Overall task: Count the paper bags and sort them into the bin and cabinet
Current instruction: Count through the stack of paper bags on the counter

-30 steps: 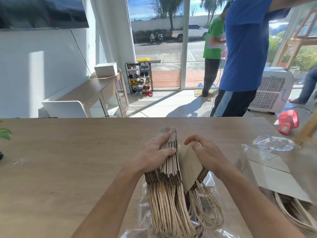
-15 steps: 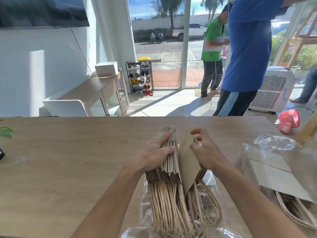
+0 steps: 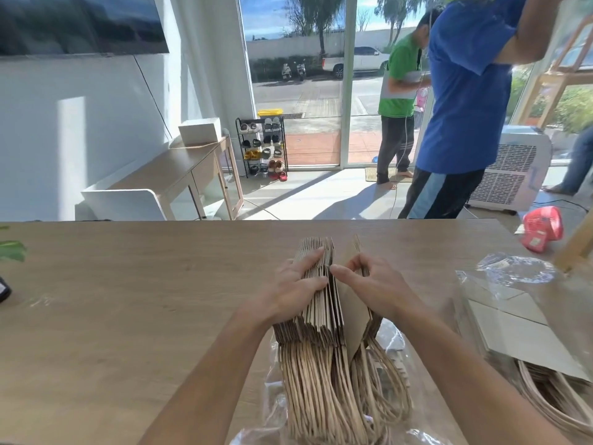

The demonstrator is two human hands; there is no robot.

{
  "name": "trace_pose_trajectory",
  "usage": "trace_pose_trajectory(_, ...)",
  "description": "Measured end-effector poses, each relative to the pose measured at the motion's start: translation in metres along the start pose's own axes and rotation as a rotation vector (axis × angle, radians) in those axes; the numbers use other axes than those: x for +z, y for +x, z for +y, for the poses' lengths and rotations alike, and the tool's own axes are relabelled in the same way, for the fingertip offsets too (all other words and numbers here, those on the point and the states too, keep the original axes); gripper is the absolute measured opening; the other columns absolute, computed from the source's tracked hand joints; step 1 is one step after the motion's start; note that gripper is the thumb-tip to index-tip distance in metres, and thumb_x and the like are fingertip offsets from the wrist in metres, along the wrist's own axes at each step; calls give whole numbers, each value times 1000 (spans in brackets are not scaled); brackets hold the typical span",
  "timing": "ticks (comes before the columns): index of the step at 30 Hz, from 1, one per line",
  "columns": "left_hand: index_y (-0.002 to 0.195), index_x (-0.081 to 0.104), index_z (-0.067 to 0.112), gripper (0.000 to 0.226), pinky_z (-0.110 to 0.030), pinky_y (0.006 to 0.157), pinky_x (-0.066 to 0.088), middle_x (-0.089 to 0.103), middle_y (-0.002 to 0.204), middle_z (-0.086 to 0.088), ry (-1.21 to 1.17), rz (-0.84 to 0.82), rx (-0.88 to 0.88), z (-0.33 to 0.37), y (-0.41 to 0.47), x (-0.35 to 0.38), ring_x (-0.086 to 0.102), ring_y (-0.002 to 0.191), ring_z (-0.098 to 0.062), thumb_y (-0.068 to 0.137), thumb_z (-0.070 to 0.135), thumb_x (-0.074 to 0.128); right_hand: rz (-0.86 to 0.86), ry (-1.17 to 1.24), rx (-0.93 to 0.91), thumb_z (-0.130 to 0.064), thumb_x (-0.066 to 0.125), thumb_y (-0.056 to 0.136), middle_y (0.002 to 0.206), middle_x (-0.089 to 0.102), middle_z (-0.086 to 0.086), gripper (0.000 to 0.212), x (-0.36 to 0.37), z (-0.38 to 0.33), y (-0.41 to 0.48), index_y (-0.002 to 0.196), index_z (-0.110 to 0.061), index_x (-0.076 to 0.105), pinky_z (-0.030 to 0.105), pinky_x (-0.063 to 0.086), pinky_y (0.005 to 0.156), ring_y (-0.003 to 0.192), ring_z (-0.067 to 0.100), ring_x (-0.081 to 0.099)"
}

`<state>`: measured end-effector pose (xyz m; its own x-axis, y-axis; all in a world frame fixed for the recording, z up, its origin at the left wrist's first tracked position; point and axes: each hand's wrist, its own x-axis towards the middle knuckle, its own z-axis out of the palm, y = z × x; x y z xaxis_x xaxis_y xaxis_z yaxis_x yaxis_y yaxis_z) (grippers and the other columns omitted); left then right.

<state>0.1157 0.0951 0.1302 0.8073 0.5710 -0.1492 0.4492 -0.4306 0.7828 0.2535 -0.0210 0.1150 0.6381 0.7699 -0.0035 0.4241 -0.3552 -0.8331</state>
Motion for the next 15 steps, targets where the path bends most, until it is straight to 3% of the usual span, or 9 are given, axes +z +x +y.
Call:
trace_pose_trajectory(4,139,29,60,61,-49,121,12,22,160,2,-1,-6,6,-3,-1,0,12,149,-15,83,52,49,-24,-22,-4,-51,63,82,103,59,1,24,0,-5,0,86,-28,59,28,39,72,96,15,54)
trace_pose_trajectory(6,140,30,59,59,-48,121,11,23,160,2,-9,0,5,-4,-1,-1,12,148,-14,86,49,51,-22,5,1,-41,60,86,114,57,1,19,0,-5,-1,101,-30,58,31,40,82,105,16,52)
trace_pose_trajectory(9,143,32,52,56,-44,121,11,27,157,3,-19,10,8,-4,-2,-1,17,147,-16,93,38,52,0,45,-24,-23,49,92,129,50,1,41,-1,-6,-3,130,-38,46,33,36,99,123,18,45)
trace_pose_trajectory(10,144,32,52,56,-43,121,11,27,157,3,-18,14,9,-4,-1,-1,17,147,-15,93,37,52,-1,28,-39,-20,46,93,130,50,2,39,-2,-6,-3,127,-39,49,32,35,101,124,18,44)
trace_pose_trajectory(12,143,33,53,55,-45,121,11,26,158,3,-20,16,15,-5,-1,-1,15,148,-15,92,39,50,-21,-2,-54,-18,44,93,124,54,3,28,-1,-7,-1,102,-37,62,30,34,96,120,16,46)
trace_pose_trajectory(15,143,34,51,52,-45,122,11,27,158,3,-21,13,19,-4,-1,-1,15,147,-14,96,36,48,-25,-26,-20,-40,48,94,113,57,4,18,1,-8,-1,83,-33,61,32,37,89,110,20,51)
